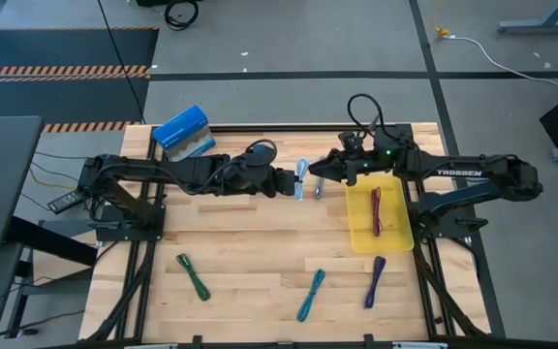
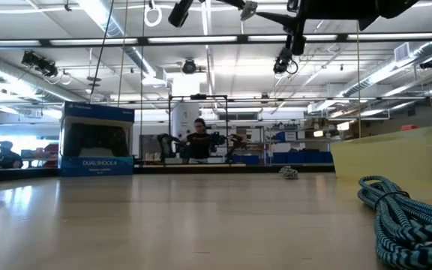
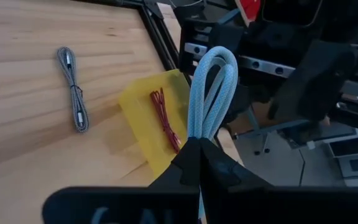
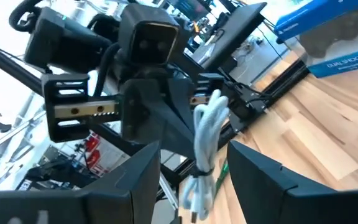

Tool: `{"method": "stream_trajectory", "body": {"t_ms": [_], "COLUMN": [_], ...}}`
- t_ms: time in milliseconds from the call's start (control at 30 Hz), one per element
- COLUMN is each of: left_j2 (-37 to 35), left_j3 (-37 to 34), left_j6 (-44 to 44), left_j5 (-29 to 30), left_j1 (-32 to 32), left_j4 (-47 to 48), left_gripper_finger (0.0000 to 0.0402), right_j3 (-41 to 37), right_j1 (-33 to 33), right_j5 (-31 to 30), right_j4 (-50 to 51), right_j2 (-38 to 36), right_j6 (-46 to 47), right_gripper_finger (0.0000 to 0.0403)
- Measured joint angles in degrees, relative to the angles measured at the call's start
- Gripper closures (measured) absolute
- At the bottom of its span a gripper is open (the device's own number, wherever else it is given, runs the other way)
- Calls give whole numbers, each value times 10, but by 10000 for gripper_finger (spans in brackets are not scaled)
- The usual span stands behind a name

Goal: Pick and place USB-C Cables
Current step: Put the white USB cable into the yellow container

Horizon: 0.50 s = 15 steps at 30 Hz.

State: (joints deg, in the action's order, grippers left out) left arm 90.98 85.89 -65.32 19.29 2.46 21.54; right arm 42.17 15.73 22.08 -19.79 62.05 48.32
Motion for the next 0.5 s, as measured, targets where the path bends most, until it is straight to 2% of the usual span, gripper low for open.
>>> {"method": "stream_trajectory", "body": {"t_ms": [233,400,500], "left_j2": [0,0,0], "left_j3": [0,0,0], "left_j6": [0,0,0], "left_j5": [-11,-19,-23], "left_j1": [0,0,0], "left_j4": [-1,2,3], "left_gripper_finger": [401,401,401], "right_j3": [0,0,0], "right_j1": [0,-3,-2], "right_j5": [-2,-42,-42], "right_j4": [-21,-55,-65], "right_j2": [21,37,45], "right_j6": [2,14,29], "right_gripper_finger": [211,211,216]}}
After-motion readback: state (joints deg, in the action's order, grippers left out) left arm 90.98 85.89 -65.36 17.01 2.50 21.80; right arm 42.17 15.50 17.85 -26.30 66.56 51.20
